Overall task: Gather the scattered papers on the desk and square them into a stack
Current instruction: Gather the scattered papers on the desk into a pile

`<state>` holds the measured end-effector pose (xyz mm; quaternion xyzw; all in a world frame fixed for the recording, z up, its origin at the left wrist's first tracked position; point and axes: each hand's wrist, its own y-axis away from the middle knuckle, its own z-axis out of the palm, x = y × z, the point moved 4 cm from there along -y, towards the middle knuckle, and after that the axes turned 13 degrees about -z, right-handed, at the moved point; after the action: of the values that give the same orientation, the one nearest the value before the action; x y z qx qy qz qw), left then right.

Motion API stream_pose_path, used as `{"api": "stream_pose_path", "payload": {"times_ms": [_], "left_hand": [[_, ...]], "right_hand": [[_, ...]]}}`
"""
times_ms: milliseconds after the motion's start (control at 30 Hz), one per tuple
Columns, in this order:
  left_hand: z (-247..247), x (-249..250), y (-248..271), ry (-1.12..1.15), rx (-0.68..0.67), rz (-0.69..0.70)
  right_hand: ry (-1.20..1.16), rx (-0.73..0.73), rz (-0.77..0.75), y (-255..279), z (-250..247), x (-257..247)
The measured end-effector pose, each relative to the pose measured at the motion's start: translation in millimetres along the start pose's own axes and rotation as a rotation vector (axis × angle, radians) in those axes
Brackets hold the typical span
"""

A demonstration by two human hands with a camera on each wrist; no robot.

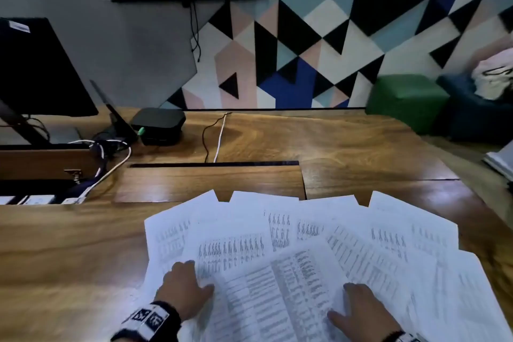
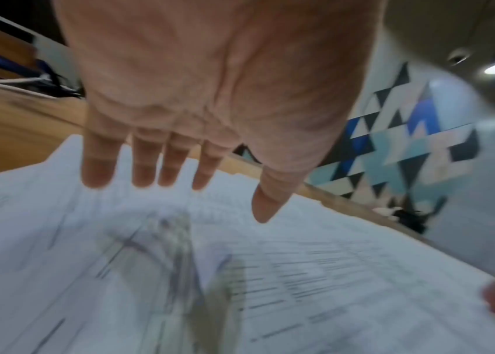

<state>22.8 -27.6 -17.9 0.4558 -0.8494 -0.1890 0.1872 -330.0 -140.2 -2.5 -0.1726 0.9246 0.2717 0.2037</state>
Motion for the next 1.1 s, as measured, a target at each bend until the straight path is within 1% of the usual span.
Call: {"api": "stream_pose_path", "payload": {"times_ms": [33, 67, 100, 133, 200, 300, 433, 567, 733, 800, 900, 967, 1033, 1100], "left_hand": [[1, -4, -5, 0.036, 0.009, -0.084], [-1, -7, -7, 0.079, 0.02, -0.177], [0, -10, -10, 0.122, 0.007, -0.245], [-1, -11, -12, 0.177, 0.025, -0.278], [1, -10, -14, 0.212, 0.032, -0.337], [5, -10, -17, 0.217, 0.043, -0.368], [9, -8, -18, 0.233, 0.01, -0.383], [4, -3, -16, 0.226, 0.019, -0.438], [4, 6, -15, 0.367, -0.07, -0.434], [5, 7, -15, 0.429, -0.089, -0.396], [6, 5, -21, 0.533, -0.111, -0.286], [3, 3, -20, 0.67, -0.188, -0.222], [-7, 5, -13, 0.791, -0.297, -0.148], [-19, 9, -4, 0.828, -0.403, -0.079]], "right_hand": [[0.018, -0.026, 0.02, -3, 5, 1], [0.024, -0.022, 0.064, -2, 7, -1], [0.046, -0.029, 0.106, -2, 11, 0], [0.047, 0.008, 0.14, -2, 12, 1], [0.062, 0.026, 0.196, -1, 17, 1], [0.094, 0.027, 0.25, -1, 17, 0], [0.099, 0.02, 0.313, 2, 14, 0], [0.058, 0.055, 0.336, 3, 13, 4], [-0.064, 0.08, 0.284, 0, 18, 5], [-0.078, 0.093, 0.262, -1, 22, 11], [-0.233, 0.152, 0.16, -4, 17, 19], [-0.304, 0.161, 0.044, -2, 4, 18], [-0.326, 0.168, -0.062, -1, -16, 14], [-0.345, 0.168, -0.152, -1, -41, 6]]}}
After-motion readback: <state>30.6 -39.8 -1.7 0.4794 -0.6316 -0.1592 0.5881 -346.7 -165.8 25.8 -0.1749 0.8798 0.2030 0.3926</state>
